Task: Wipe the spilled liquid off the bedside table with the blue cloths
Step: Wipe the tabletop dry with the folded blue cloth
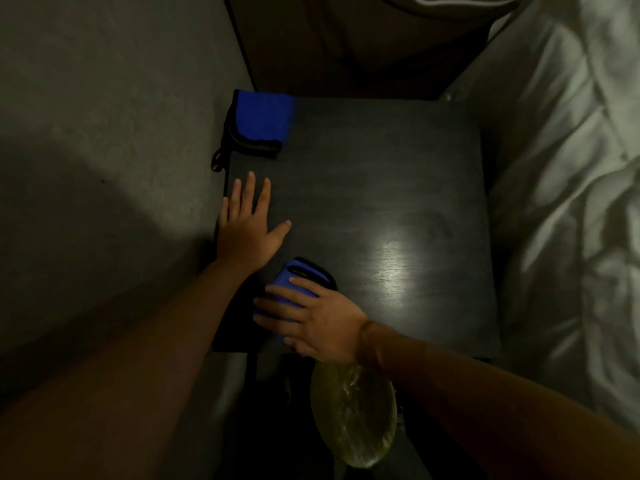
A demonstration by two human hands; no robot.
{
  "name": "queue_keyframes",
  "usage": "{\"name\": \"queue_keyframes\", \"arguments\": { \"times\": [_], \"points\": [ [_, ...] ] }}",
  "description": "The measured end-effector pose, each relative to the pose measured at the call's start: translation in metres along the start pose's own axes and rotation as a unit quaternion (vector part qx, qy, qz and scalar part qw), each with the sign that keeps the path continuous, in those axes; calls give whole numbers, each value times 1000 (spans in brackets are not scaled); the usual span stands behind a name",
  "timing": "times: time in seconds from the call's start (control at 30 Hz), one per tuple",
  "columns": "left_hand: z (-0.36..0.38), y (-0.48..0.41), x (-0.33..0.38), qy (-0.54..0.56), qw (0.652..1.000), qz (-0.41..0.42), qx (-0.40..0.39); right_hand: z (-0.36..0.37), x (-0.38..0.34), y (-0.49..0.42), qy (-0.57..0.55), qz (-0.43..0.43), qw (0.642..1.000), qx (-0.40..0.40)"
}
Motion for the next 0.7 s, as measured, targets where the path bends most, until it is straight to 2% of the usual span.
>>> {"name": "queue_keyframes", "arguments": {
  "times": [0.33, 0.7],
  "points": [
    [0, -2, -1, -7, 1000, -17, -25, -13, 0, 73, -8, 82, 995, -56],
    [-4, -1, 2, -13, 999, -31, -40, -11, -7, 145, 19, 177, 981, -75]
  ]
}}
Point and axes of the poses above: each hand's wrist, its own y-axis away from the middle knuckle, its own z-axis out of the palm, x = y × z, the point moved 1 cm from there along -y, towards the middle knuckle, and after that the axes turned 11 degrees about -z, right-handed, at the moved point
